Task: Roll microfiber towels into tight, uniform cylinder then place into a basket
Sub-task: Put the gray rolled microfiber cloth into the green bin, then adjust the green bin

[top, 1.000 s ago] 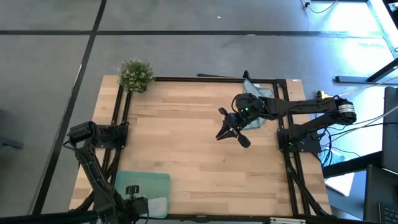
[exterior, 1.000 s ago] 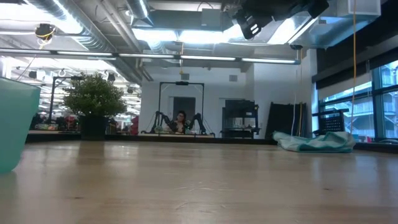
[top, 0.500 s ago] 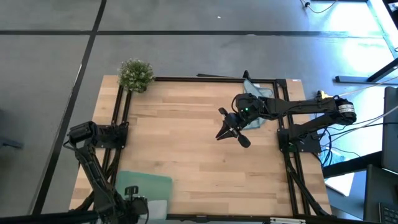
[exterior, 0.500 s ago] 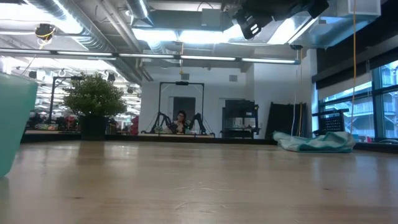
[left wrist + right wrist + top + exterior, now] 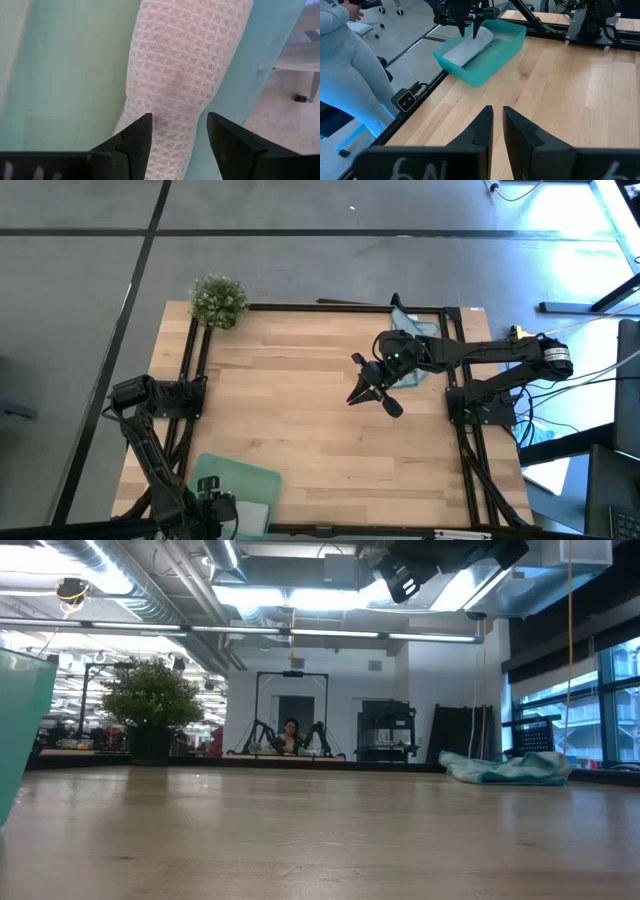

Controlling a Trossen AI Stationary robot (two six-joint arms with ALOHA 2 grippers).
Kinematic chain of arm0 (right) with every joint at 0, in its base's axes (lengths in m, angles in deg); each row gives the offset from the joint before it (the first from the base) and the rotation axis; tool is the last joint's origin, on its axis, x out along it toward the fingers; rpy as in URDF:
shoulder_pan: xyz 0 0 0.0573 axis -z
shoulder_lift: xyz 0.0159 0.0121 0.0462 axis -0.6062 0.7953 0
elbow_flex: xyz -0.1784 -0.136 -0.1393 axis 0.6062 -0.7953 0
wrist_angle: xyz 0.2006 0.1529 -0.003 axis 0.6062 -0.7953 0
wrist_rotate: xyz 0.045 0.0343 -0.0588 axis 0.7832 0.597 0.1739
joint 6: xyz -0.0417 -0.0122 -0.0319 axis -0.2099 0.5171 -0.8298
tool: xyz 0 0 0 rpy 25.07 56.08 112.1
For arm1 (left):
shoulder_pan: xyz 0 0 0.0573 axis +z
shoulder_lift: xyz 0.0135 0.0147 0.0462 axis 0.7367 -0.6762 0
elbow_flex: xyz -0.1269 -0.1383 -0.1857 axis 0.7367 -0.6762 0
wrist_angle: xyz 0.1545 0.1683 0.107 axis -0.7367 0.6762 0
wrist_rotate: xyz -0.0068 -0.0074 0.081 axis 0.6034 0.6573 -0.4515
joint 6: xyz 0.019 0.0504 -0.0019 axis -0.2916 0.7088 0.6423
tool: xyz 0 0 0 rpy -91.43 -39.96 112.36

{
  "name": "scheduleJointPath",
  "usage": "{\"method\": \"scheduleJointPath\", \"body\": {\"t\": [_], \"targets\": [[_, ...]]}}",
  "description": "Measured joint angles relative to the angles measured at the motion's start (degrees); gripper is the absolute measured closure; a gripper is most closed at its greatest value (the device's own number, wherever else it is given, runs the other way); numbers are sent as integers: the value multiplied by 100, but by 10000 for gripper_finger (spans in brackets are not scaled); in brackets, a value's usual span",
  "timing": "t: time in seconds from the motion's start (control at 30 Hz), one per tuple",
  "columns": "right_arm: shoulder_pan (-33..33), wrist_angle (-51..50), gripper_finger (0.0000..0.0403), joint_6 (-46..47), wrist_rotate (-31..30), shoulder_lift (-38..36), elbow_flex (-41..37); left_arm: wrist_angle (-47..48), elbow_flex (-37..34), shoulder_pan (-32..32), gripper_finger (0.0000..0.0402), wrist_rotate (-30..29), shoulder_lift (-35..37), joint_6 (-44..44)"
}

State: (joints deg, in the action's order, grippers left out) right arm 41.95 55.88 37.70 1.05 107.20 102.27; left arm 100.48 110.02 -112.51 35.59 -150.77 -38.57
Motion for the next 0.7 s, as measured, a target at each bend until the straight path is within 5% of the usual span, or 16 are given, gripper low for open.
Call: {"method": "scheduleJointPath", "body": {"t": [0.4, 0.7], "targets": [[1, 0, 358, 0, 0, 0, -1, 396, 0, 0, 218, 16, 640, 171], [1, 0, 358, 0, 0, 0, -2, -1758, 2, -2, 218, -112, 542, 1891]]}}
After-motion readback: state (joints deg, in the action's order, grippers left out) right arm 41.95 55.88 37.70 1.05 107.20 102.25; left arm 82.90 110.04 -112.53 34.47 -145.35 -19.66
